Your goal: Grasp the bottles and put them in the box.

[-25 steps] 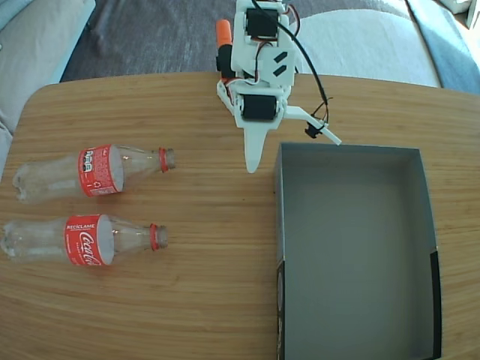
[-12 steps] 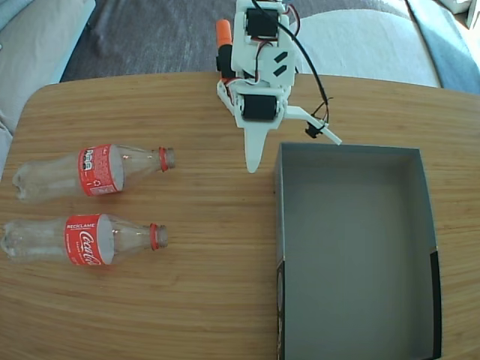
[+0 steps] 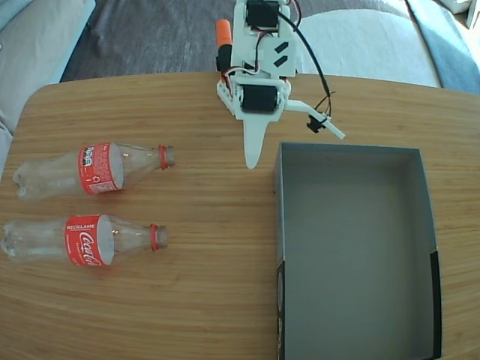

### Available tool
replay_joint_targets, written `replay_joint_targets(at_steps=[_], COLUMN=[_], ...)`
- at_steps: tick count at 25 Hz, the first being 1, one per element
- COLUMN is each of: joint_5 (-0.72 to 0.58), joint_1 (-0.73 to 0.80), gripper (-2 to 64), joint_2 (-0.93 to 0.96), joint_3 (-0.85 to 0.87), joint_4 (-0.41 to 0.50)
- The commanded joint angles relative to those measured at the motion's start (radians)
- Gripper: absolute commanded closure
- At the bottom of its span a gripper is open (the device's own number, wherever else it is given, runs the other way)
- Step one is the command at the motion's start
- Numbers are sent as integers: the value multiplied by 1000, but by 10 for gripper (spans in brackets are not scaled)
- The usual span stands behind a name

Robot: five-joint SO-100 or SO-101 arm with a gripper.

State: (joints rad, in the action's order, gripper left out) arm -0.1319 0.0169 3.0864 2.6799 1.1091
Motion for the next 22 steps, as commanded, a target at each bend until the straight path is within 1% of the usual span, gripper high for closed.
replay_joint_targets(at_steps=[1,6,8,11,13,15,17,22], joint_5=[-2,-2,-3,-3,-6,-55,-110,-270], joint_1=[2,0,-8,-78,-138,-187,-225,-314], gripper=[610,610,609,603,561,506,475,474], joint_2=[-153,-445,-568,-741,-833,-900,-943,-966], joint_3=[-132,-382,-509,-680,-772,-841,-884,-922], joint_4=[-17,-78,-80,-58,-38,-34,-35,-34])
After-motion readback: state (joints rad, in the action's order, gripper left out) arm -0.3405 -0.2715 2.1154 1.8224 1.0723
